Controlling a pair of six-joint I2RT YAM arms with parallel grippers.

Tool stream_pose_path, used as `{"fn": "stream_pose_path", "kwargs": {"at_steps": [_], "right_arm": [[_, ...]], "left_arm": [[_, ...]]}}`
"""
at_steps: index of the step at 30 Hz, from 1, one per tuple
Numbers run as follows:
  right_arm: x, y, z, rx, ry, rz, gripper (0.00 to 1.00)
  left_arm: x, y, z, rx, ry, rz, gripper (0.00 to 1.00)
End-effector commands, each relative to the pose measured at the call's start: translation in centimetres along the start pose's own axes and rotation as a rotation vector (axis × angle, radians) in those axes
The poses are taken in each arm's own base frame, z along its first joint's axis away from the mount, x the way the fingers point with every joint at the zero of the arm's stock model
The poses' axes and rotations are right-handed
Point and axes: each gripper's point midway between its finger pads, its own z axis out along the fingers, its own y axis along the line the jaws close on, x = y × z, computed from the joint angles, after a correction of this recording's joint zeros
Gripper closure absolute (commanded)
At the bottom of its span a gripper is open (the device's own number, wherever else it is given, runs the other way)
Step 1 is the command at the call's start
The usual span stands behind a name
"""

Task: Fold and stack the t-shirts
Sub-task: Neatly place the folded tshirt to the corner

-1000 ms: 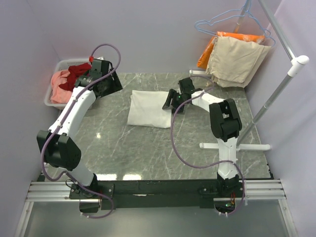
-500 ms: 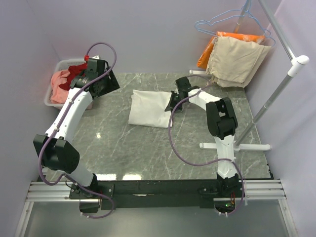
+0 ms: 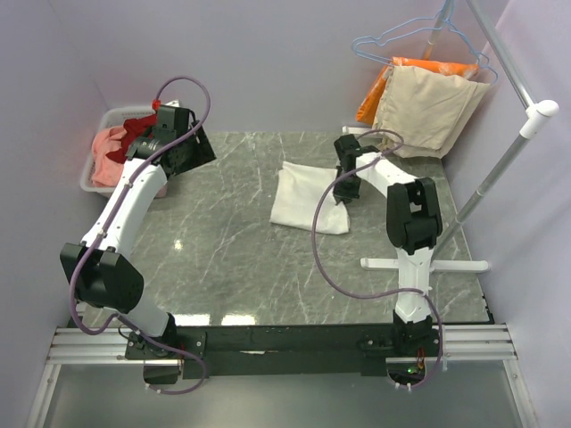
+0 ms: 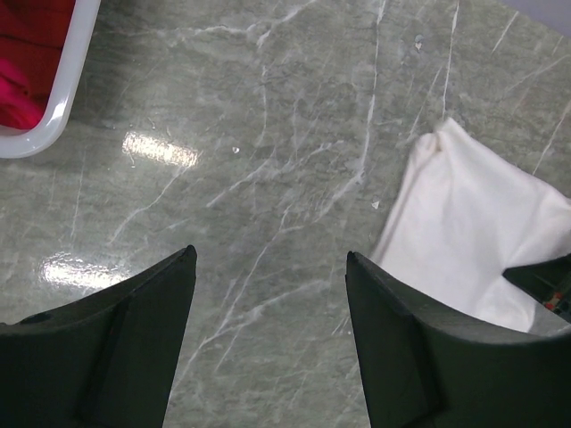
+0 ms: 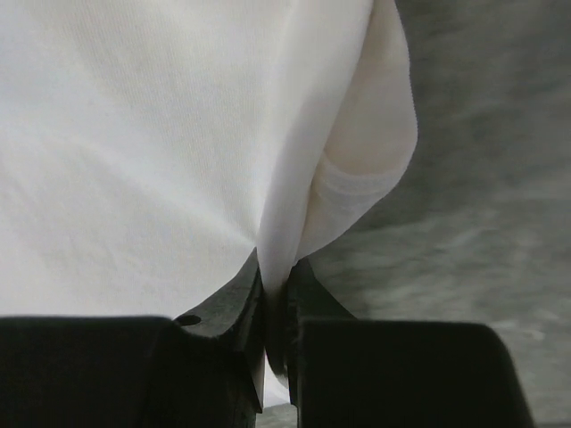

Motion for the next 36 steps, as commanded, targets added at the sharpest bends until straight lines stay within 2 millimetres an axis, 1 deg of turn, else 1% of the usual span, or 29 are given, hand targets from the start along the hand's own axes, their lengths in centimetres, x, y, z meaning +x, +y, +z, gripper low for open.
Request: {"fn": "stream_pose_path", "kwargs": {"at_steps": [1, 4, 5, 6, 7, 8, 9, 10, 12, 13, 14, 15, 16, 17, 18, 19, 20, 21, 22, 23, 24, 25, 27, 29, 30, 31, 34, 35, 36], "right_arm": [[-3.3, -6.4, -3.5, 0.224, -0.092, 0.040, 1.00], [-4.2, -9.0, -4.0, 0.287, -0.097, 0.079, 1.00], [-4.9, -10.0, -4.6, 0.329, -0.114, 0.084, 1.00], [-5.3, -11.0, -4.5, 0.357, -0.113, 0.096, 1.00], [-6.3, -11.2, -5.0, 0.369, -0.135, 0.102, 1.00], [-6.6, -12.3, -5.5, 0.420, -0.140, 0.103, 1.00], [-6.8, -12.8, -5.1, 0.447, -0.132, 0.100, 1.00], [-8.0, -13.5, -5.7, 0.467, -0.160, 0.118, 1.00], [-8.2, -15.2, -5.7, 0.545, -0.145, 0.119, 1.00], [-9.1, -15.9, -6.2, 0.560, -0.165, 0.134, 1.00], [-9.2, -16.5, -6.3, 0.578, -0.159, 0.140, 1.00], [-9.4, -17.1, -5.9, 0.607, -0.155, 0.145, 1.00], [-10.1, -17.4, -6.2, 0.612, -0.170, 0.157, 1.00], [-10.1, -18.0, -6.1, 0.626, -0.162, 0.165, 1.00], [-10.0, -18.4, -5.5, 0.642, -0.150, 0.165, 1.00], [-10.5, -18.6, -5.6, 0.657, -0.161, 0.168, 1.00], [-10.5, -19.1, -5.7, 0.679, -0.153, 0.167, 1.00], [-10.3, -19.4, -5.1, 0.703, -0.141, 0.163, 1.00], [-10.9, -19.8, -5.4, 0.733, -0.162, 0.166, 1.00], [-10.8, -20.2, -5.5, 0.756, -0.154, 0.162, 1.00], [-10.7, -20.8, -5.0, 0.786, -0.147, 0.172, 1.00], [-11.2, -21.2, -5.5, 0.803, -0.161, 0.185, 1.00], [-11.0, -22.5, -5.8, 0.868, -0.160, 0.202, 1.00], [-11.0, -23.1, -6.1, 0.910, -0.174, 0.207, 1.00], [-11.0, -24.5, -6.3, 0.932, -0.176, 0.247, 1.00], [-11.1, -25.2, -6.5, 0.949, -0.182, 0.265, 1.00], [-11.0, -25.9, -6.8, 0.971, -0.192, 0.292, 1.00], [-11.0, -26.1, -7.0, 0.981, -0.201, 0.302, 0.95], [-11.3, -25.9, -7.6, 0.970, -0.223, 0.321, 0.80]], "left_arm": [[-1.8, -0.8, -0.9, 0.041, -0.050, 0.014, 0.27], [-2.1, -0.6, -0.8, 0.026, -0.055, 0.011, 0.27], [-2.1, -0.7, -0.8, 0.029, -0.054, 0.008, 0.27], [-2.2, -0.8, -0.8, 0.034, -0.058, 0.005, 0.27], [-2.2, -0.9, -0.8, 0.039, -0.058, 0.001, 0.27], [-2.1, -1.1, -0.7, 0.049, -0.054, 0.000, 0.26], [-2.1, -1.2, -0.6, 0.052, -0.050, 0.002, 0.26], [-2.1, -1.2, -0.5, 0.052, -0.049, 0.002, 0.26], [-2.2, -1.1, -0.4, 0.043, -0.049, 0.007, 0.27], [-2.2, -1.0, -0.4, 0.038, -0.048, 0.009, 0.27], [-2.2, -1.0, -0.4, 0.038, -0.050, 0.010, 0.27], [-2.3, -1.0, -0.4, 0.037, -0.051, 0.010, 0.26], [-2.3, -1.0, -0.4, 0.036, -0.051, 0.012, 0.26], [-2.3, -1.0, -0.3, 0.036, -0.051, 0.012, 0.26], [-2.3, -0.9, -0.2, 0.030, -0.049, 0.012, 0.26], [-2.2, -0.9, -0.1, 0.027, -0.046, 0.013, 0.26], [-2.3, -1.0, -0.1, 0.027, -0.044, 0.013, 0.27], [-2.2, -1.0, 0.0, 0.027, -0.041, 0.014, 0.27], [-2.3, -1.1, 0.0, 0.030, -0.040, 0.012, 0.26], [-2.3, -1.0, 0.1, 0.029, -0.037, 0.013, 0.26], [-2.2, -1.1, 0.2, 0.030, -0.035, 0.012, 0.26], [-2.2, -1.1, 0.2, 0.032, -0.034, 0.013, 0.26], [-2.0, -1.2, 0.4, 0.031, -0.024, 0.014, 0.27], [-2.0, -1.1, 0.6, 0.029, -0.020, 0.015, 0.27], [-1.9, -1.1, 0.6, 0.029, -0.018, 0.016, 0.27], [-1.9, -1.1, 0.7, 0.029, -0.016, 0.017, 0.26], [-1.7, -1.2, 1.0, 0.031, -0.008, 0.018, 0.26], [-1.7, -1.3, 1.1, 0.033, -0.004, 0.019, 0.27], [-1.6, -1.3, 1.1, 0.034, 0.000, 0.018, 0.27]]}}
